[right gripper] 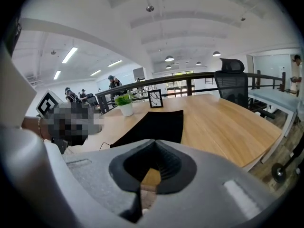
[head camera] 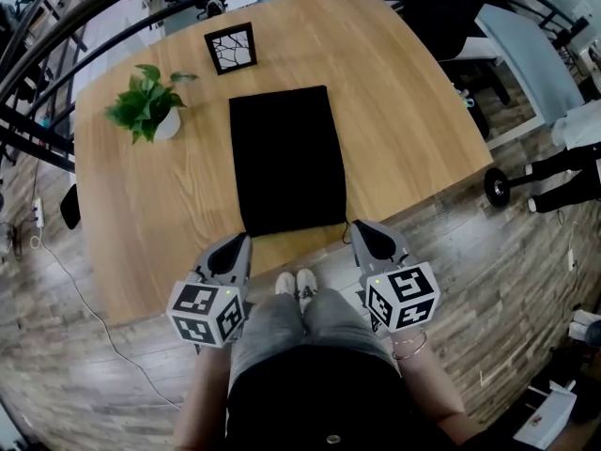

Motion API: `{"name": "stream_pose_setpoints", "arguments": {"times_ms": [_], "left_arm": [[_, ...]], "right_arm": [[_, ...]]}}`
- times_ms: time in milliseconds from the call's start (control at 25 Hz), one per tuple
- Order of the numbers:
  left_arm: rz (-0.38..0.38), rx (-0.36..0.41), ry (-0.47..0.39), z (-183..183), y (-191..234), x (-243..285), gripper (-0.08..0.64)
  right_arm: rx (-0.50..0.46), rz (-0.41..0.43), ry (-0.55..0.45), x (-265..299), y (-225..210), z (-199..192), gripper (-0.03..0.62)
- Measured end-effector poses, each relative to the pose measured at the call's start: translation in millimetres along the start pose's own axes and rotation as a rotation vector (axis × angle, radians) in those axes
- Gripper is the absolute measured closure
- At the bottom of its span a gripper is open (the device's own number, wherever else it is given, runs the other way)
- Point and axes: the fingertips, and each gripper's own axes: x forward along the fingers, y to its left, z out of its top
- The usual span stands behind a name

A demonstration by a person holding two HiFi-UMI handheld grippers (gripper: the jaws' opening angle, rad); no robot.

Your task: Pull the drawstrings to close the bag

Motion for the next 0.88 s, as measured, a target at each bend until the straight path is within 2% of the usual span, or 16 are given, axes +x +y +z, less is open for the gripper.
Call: {"name": "stream_pose_setpoints", "arguments": {"times_ms": [200, 440, 720, 760, 800, 880], "left_arm": [[0.037, -0.014, 0.028, -7.0, 14.6, 2.2, 0.543], [0.038, 0.016, 0.094, -20.6, 22.4, 7.6, 0.542], [0.034, 0.086, 0.176, -36.7, 25.1, 15.3, 0.432], [0.039, 0.099, 0.188, -38.8, 27.2, 16.8, 0.423], [0.045, 0.116, 0.202, -41.4, 29.7, 18.2, 0.414], [0.055, 0.147, 0.23, -47.4, 34.4, 20.8, 0.403]], "right_arm": [[0.02, -0.026, 0.013, -1.4, -10.8, -11.2, 0.592], [0.03, -0.044, 0.045, 3.3, -23.6, -19.7, 0.592], [0.031, -0.016, 0.095, 12.7, -28.7, -33.9, 0.591], [0.036, -0.009, 0.107, 15.2, -28.4, -36.9, 0.538], [0.041, -0.004, 0.12, 17.9, -28.2, -40.2, 0.452], [0.04, -0.004, 0.143, 22.2, -28.4, -47.2, 0.449]]}}
